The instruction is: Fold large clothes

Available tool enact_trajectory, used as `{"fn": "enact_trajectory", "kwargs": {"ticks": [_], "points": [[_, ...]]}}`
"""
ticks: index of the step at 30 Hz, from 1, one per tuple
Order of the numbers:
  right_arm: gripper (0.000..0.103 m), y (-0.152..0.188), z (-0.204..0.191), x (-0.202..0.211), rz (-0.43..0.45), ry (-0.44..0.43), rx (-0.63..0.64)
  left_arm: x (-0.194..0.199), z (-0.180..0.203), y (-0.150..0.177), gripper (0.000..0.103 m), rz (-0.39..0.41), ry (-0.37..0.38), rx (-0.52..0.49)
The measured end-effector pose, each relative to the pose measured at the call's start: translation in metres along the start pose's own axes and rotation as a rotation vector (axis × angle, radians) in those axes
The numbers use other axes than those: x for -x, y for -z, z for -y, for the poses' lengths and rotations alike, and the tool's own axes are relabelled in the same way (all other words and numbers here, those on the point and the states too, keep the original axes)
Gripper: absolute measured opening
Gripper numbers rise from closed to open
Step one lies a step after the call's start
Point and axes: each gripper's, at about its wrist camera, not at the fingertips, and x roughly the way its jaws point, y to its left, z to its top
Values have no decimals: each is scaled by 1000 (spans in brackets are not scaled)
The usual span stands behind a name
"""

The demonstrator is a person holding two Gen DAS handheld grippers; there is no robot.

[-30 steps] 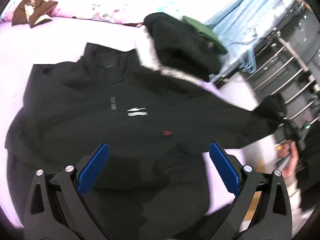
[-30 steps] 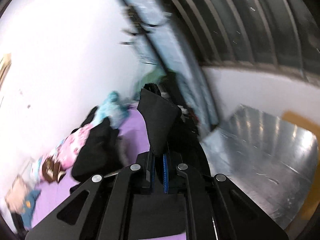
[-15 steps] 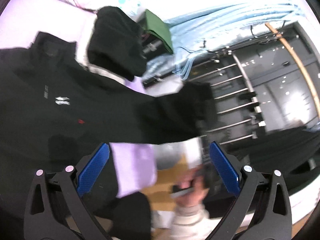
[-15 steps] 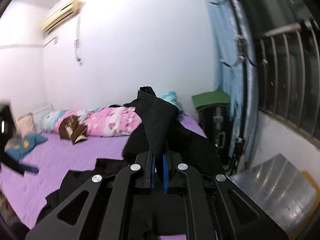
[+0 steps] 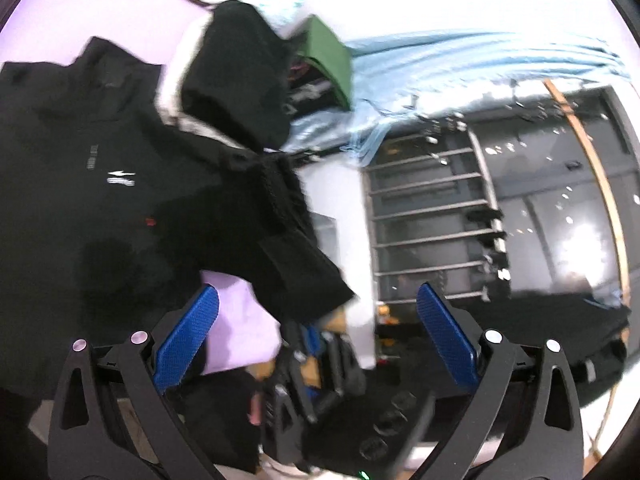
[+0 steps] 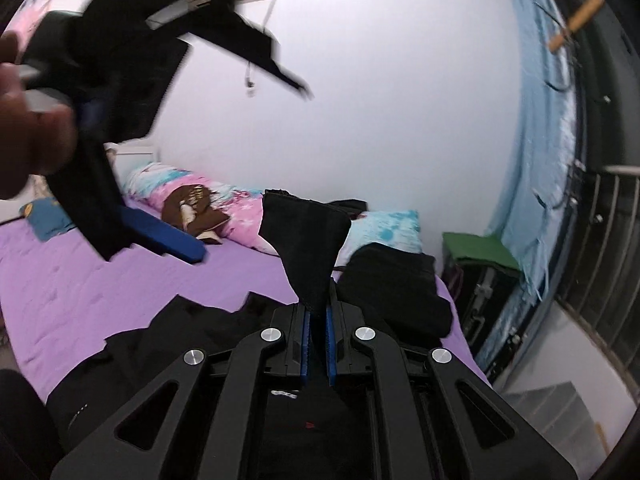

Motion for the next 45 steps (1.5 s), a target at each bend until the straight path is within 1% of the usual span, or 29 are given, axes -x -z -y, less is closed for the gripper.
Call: {"fn": "enact_trajectory", "kwargs": {"ticks": [2, 5, 6, 8, 9, 11, 14, 16, 18, 19, 22, 24, 26, 27, 28, 29, 30, 31, 33, 35, 37, 38, 40, 42, 45], "points": [[6, -2, -10, 4, 12, -7, 26, 0, -18, -3, 86, -31, 10, 68], [6, -1, -26, 3, 15, -28, 59, 4, -35, -8, 84, -20, 18, 114], [6, -2, -32, 3, 15, -34, 71, 5, -39, -10, 83, -15, 16, 119], [6, -1, -44, 4, 16, -60, 91, 9, -46, -13, 77, -7, 11, 132], [6, -1, -47, 4, 16, -67, 93, 10, -49, -15, 76, -8, 9, 139], [6, -3, -57, 5, 18, -80, 110, 11, -53, -17, 69, -16, -5, 140], [6, -2, -63, 2, 13, -91, 122, 14, -59, -16, 63, -15, -25, 140], [6, -1, -65, 1, 9, -96, 124, 17, -63, -16, 60, -5, -22, 157], [6, 0, -67, -1, 2, -95, 128, 18, -68, -18, 52, -5, -37, 159], [6, 1, -67, -2, -1, -95, 127, 19, -71, -18, 45, -4, -49, 168], [6, 2, -69, -8, -12, -103, 135, 23, -79, -18, 40, 4, -49, 196], [6, 2, -73, -9, -18, -110, 146, 27, -82, -19, 36, 13, -57, 197], [8, 3, -77, -12, -24, -116, 149, 30, -83, -20, 26, 24, -63, 191], [13, 4, -77, -15, -26, -119, 148, 32, -84, -21, 24, 27, -68, 180], [25, 5, -78, -14, -25, -124, 139, 34, -84, -22, 18, 30, -68, 169], [37, 6, -78, -15, -22, -124, 133, 38, -85, -23, 16, 38, -68, 160], [64, 8, -77, -13, -15, -123, 121, 42, -85, -25, 15, 50, -68, 143], [72, 11, -74, -10, 3, -129, 102, 45, -85, -26, 14, 59, -63, 135], [77, 15, -70, -9, 6, -131, 86, 55, -87, -31, 13, 88, -54, 127], [81, 22, -66, -12, -14, -119, 82, 66, -90, -36, 13, 114, -48, 114], [86, 35, -58, -17, -47, -104, 77, 78, -93, -41, 12, 142, -44, 95], [87, 43, -54, -19, -66, -92, 76, 84, -96, -44, 12, 153, -46, 86], [90, 62, -45, -27, -116, -76, 66, 96, -102, -48, 12, 177, -73, 64], [90, 85, -34, -40, -184, -51, 51, 104, -115, -53, 12, 190, -108, 50], [90, 115, -16, -61, -285, -25, 11, 110, -144, -61, 12, 198, -167, 55]]}}
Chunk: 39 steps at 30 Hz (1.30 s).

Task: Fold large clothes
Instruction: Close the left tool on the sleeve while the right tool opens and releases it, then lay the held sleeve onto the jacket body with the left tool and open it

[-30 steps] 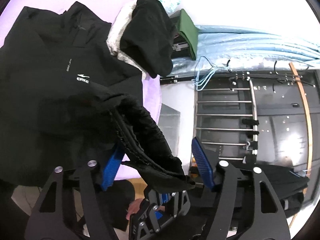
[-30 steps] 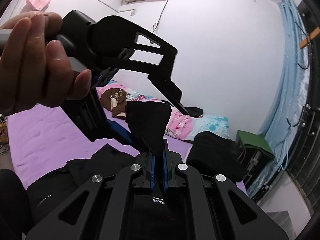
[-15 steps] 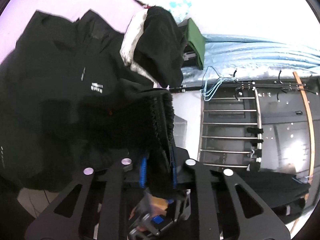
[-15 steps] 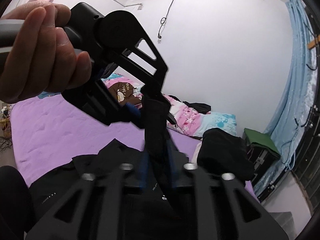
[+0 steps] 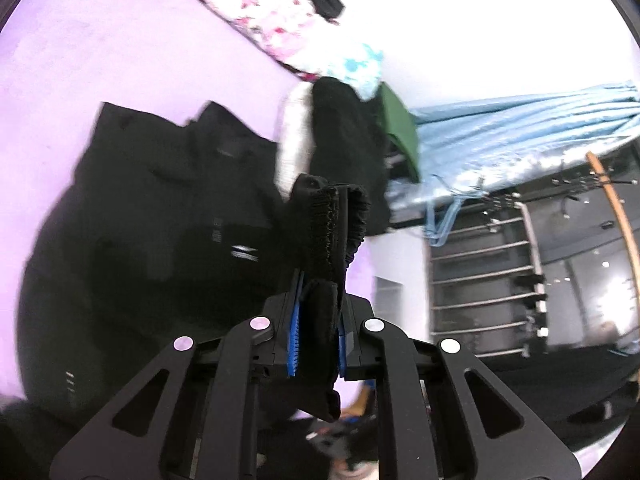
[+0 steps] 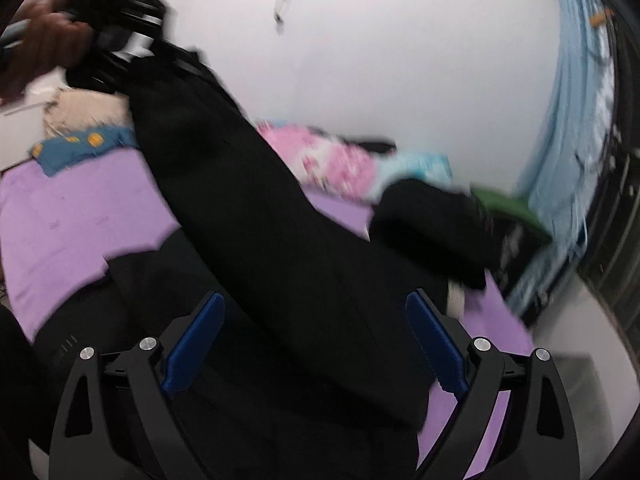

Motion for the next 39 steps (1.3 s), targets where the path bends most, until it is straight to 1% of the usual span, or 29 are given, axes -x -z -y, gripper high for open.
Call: {"fn": "enact_trajectory", "kwargs": {"ticks": [4, 5, 8, 10, 11, 12, 16, 18, 20, 21, 22, 23, 26, 27, 29, 31, 33, 34, 35, 36, 37, 38, 39], "points": [[90, 19, 25, -27, -91, 5, -81, -13, -42, -9, 12, -10, -101, -25], [90, 22, 31, -32, -105, 7, -98, -18, -54, -12, 12, -11, -138, -33], [90, 25, 47, -48, -129, 7, -135, -32, -85, -17, 13, -6, -219, -55], [90, 24, 55, -56, -139, 14, -153, -39, -98, -18, 13, 6, -297, -104], [90, 23, 59, -60, -143, 14, -160, -46, -107, -19, 13, 8, -363, -146], [90, 22, 63, -66, -147, 13, -171, -51, -115, -20, 13, 5, -388, -153], [90, 22, 76, -89, -165, 4, -198, -67, -158, -27, 14, -28, -442, -120], [90, 21, 81, -99, -180, 2, -224, -70, -174, -31, 15, -40, -450, -122], [90, 19, 84, -108, -194, -10, -246, -73, -183, -33, 23, -43, -439, -129], [90, 18, 85, -113, -197, -9, -245, -74, -189, -34, 26, -51, -453, -138], [90, 17, 86, -119, -200, -6, -240, -76, -194, -34, 27, -61, -481, -144], [90, 16, 86, -124, -203, -2, -234, -75, -201, -36, 25, -60, -532, -160], [90, 11, 86, -141, -213, 18, -228, -65, -211, -38, 25, -34, -621, -173], [90, 10, 88, -146, -219, 11, -240, -60, -211, -37, 25, -21, -613, -176], [90, 9, 90, -150, -219, -4, -269, -55, -200, -34, 25, -8, -592, -217], [90, 7, 92, -154, -222, -6, -292, -58, -177, -26, 26, 0, -592, -295], [90, 7, 95, -159, -225, -8, -312, -70, -153, -17, 42, -4, -575, -364], [91, 7, 96, -161, -229, -7, -316, -78, -142, -11, 63, 0, -569, -394], [91, 9, 97, -164, -238, -2, -322, -84, -133, -5, 75, 12, -563, -425], [91, 10, 98, -168, -246, 0, -328, -94, -122, 2, 75, 32, -559, -470], [91, 11, 99, -171, -253, -1, -332, -106, -116, 8, 75, 34, -560, -503], [91, 13, 100, -175, -261, 0, -338, -119, -113, 14, 75, 22, -564, -531], [91, 15, 101, -178, -268, 0, -340, -132, -114, 18, 75, 5, -564, -537]]}}
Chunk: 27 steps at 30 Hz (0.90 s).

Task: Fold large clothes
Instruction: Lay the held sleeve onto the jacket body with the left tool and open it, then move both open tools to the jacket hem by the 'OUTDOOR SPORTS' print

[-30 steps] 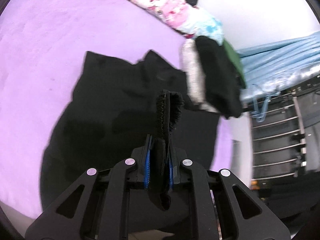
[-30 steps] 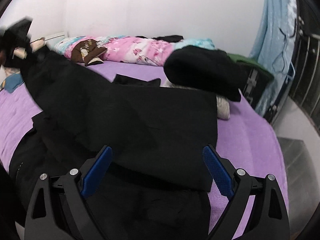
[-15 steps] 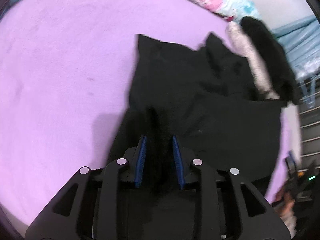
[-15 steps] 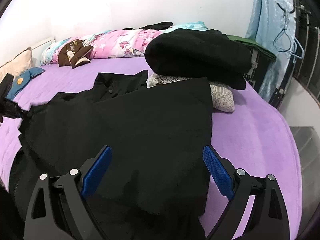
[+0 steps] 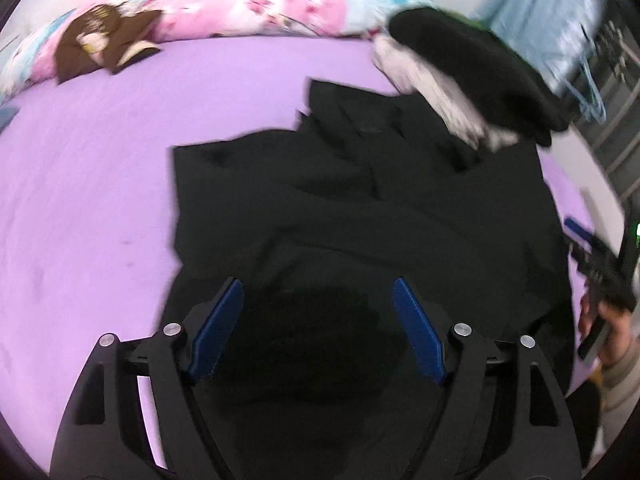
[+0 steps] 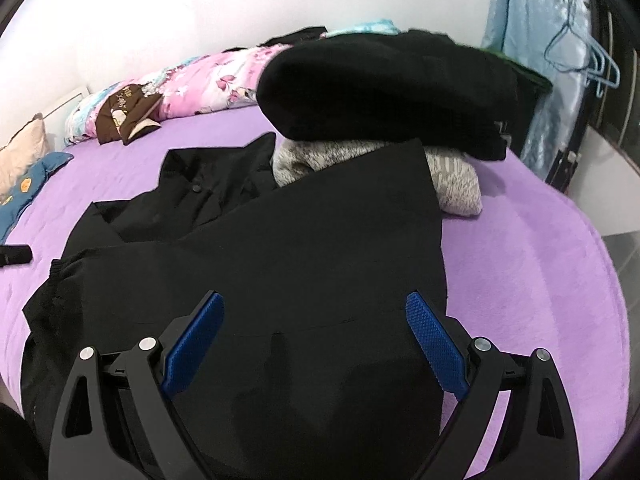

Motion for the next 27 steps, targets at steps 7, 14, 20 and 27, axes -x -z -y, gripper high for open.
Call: {"fn": "enact_trajectory", "kwargs": {"ticks": [7, 14, 20, 27], "points": [[91, 20, 23, -55, -147, -9, -63, -68, -13, 26, 75, -107, 15, 89], [96, 32, 18, -80, -195, -9, -20, -85, -30, 33, 76, -118, 56, 89], [96, 24, 11, -35, -156, -20, -17, -44, -27, 35, 81, -75, 24, 118], [96, 40, 18, 41, -80, -29, -29, 17, -37, 73, 82, -29, -3, 122]]}}
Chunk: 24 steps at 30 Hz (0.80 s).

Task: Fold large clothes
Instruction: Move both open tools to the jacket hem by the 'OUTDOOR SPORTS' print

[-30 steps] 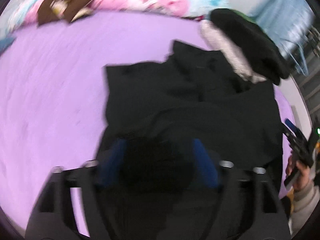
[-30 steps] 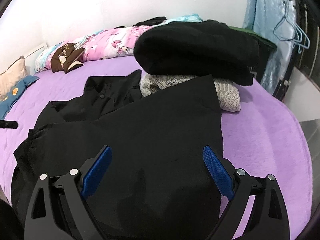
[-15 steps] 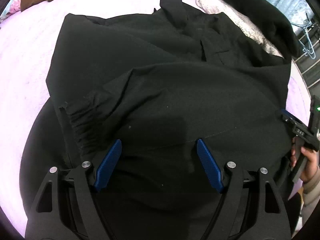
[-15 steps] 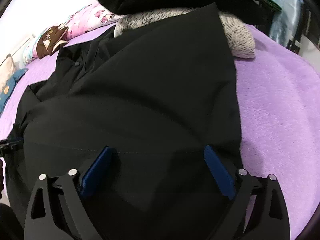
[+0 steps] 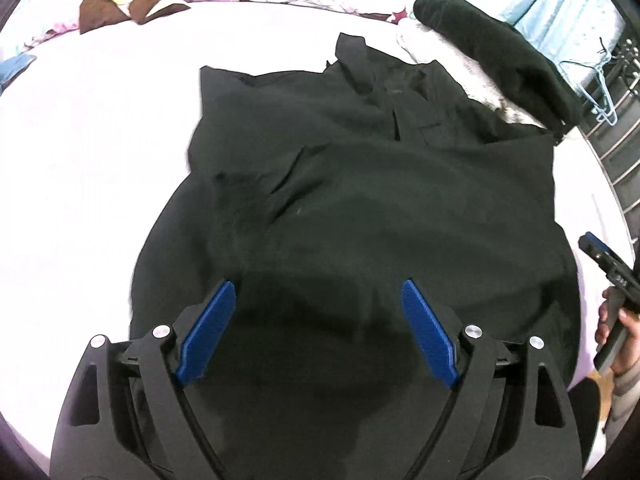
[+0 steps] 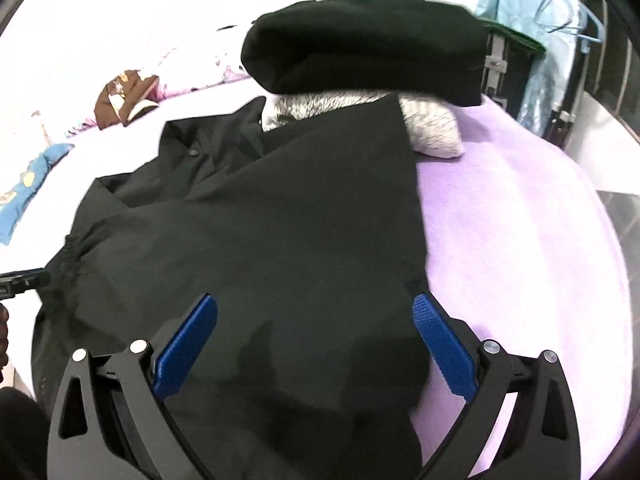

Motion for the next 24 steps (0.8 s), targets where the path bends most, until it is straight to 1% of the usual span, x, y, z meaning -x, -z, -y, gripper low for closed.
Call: {"fn": "enact_trajectory", "kwargs": {"ticks": [3, 8, 11, 14, 17, 20, 23, 24], "points": [[96, 21, 5, 27, 3, 1, 8, 18, -5, 20, 82, 7, 3, 30], [96, 58, 17, 57, -9, -14, -9, 46, -19, 52, 84, 23, 11, 88], [96, 80, 22, 69, -27, -29, -23, 58, -31, 74, 84, 24, 13, 125], [96, 101, 27, 80, -41, -44, -27, 67, -43, 103, 84, 27, 16, 172], [96, 120, 30, 87, -51, -59, -44, 70, -51, 131, 84, 23, 34, 223], [96, 136, 31, 91, -55, -61, -58, 69, -56, 154, 84, 14, 24, 215], [96, 152, 32, 94, -60, -64, -74, 67, -62, 169, 84, 3, 10, 213], [96, 155, 33, 94, -64, -70, -80, 67, -65, 176, 84, 2, 18, 216]]}}
